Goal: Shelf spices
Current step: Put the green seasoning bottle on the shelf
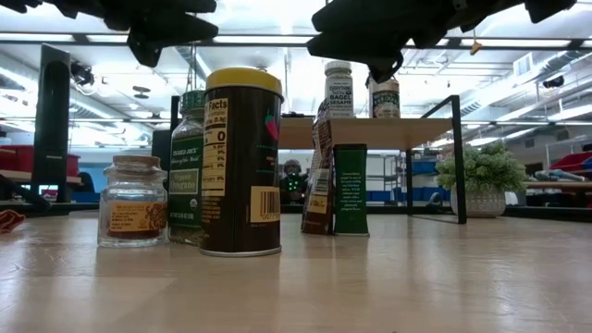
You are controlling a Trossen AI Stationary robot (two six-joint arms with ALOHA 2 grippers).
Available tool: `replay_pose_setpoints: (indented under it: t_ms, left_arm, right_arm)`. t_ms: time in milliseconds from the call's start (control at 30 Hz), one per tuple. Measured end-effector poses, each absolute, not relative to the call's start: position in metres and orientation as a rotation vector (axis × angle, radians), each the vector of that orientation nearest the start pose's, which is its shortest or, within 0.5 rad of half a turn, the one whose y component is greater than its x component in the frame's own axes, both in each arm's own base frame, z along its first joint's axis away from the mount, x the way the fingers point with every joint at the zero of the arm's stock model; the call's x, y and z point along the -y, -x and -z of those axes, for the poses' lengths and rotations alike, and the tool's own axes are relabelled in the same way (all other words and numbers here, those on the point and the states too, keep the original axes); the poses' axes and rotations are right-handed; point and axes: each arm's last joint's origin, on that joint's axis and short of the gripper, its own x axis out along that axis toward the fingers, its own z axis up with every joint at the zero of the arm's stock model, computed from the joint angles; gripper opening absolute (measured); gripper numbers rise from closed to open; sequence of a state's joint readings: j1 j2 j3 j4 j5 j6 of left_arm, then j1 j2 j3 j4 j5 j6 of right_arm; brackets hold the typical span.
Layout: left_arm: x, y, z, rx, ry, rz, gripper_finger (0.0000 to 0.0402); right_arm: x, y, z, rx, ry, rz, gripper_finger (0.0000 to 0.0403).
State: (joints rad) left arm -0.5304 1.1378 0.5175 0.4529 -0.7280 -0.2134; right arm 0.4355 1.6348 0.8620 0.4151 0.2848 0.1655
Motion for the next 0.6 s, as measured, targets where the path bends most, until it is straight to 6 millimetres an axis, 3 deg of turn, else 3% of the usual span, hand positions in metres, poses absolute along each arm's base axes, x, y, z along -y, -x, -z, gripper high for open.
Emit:
replay_pose_setpoints:
  t_ms: [200,333,467,600]
  left_arm:
    - [0.101,-0.210,-0.239,-0.076,0.141,-0.206,0.0199]
    - [0.101,-0.210,-0.242,-0.050,0.160,-0.212,0.0221]
    - [0.100,-0.210,-0.245,-0.017,0.183,-0.248,0.0276]
    - [0.099,-0.210,-0.248,0.013,0.203,-0.287,0.0359]
  right_arm:
    - [-0.140,-0.313,-0.204,-0.362,-0.030,-0.129,0.0150]
    - [-0.140,-0.312,-0.201,-0.389,-0.019,-0.126,0.0151]
    - [-0.140,-0.312,-0.201,-0.397,-0.016,-0.124,0.0150]
    - [-0.140,-0.312,-0.200,-0.398,-0.016,-0.124,0.0151]
